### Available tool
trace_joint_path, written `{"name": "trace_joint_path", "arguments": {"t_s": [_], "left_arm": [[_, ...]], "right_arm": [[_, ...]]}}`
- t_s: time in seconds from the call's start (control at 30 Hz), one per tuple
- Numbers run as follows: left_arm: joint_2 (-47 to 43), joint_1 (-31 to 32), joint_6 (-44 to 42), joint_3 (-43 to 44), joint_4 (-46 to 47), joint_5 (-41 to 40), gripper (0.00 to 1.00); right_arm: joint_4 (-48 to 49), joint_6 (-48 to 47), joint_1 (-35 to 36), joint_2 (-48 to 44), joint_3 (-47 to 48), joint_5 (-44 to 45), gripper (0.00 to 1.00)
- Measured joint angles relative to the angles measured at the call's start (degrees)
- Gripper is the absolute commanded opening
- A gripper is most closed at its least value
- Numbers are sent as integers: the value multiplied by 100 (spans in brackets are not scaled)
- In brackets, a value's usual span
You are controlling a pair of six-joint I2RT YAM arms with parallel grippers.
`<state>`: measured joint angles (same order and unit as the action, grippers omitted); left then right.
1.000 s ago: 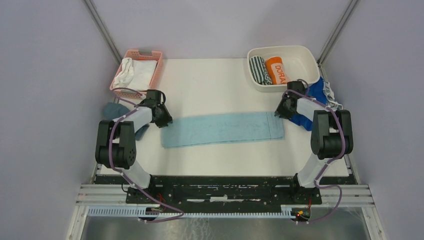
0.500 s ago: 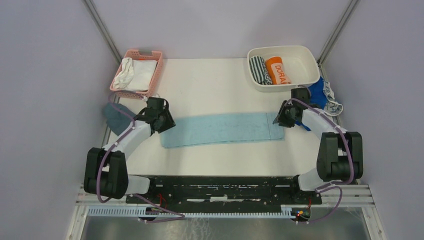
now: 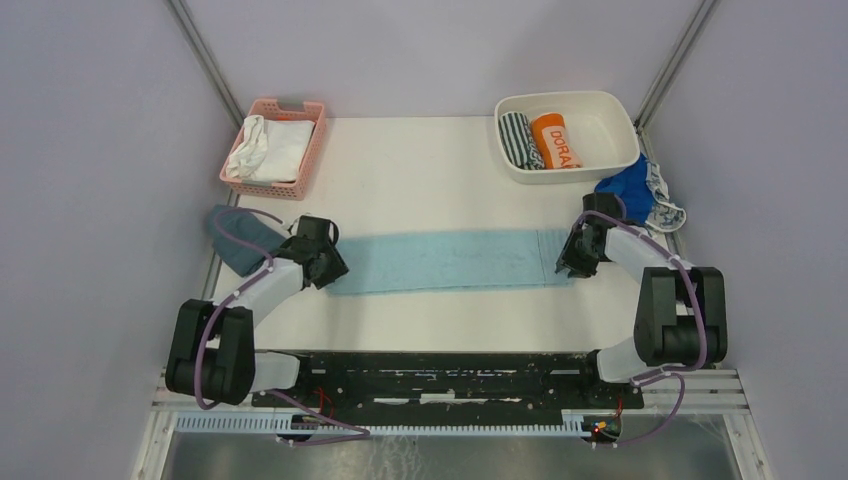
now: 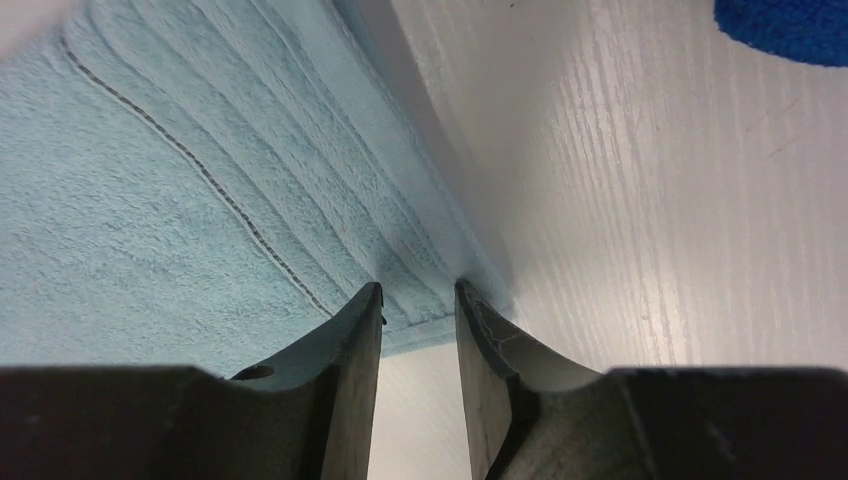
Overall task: Roll the towels
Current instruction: Fold the towel at the center of the board.
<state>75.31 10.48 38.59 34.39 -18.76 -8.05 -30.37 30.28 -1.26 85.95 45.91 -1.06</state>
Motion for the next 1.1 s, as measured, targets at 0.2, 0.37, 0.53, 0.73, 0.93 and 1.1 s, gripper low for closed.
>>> {"name": "trace_joint_path", "arguments": {"t_s": [0.2,0.37,0.53,0.73,0.93,1.1], "left_arm": [[-166,0,-114,243,-313,-24,64],[-457,0,-599,743,-503,-46,76],[-984,0,-1331,1143,-516,-57,79],[-1325,0,-2090,1263,-522,-170,80],[-1377,0,-2422,1259,-525,-378,81],[-1388,37,-2485,1259,-525,-546,81]], "right_arm": [[-236,-225,20,-267,385,125,51],[-315,-483,39,-96,938,197,51],[-380,-704,46,566,1283,168,50],[-579,-890,48,1071,1462,175,48],[-756,-964,50,1429,1519,175,45],[-935,-1025,90,1611,1707,160,32]]}}
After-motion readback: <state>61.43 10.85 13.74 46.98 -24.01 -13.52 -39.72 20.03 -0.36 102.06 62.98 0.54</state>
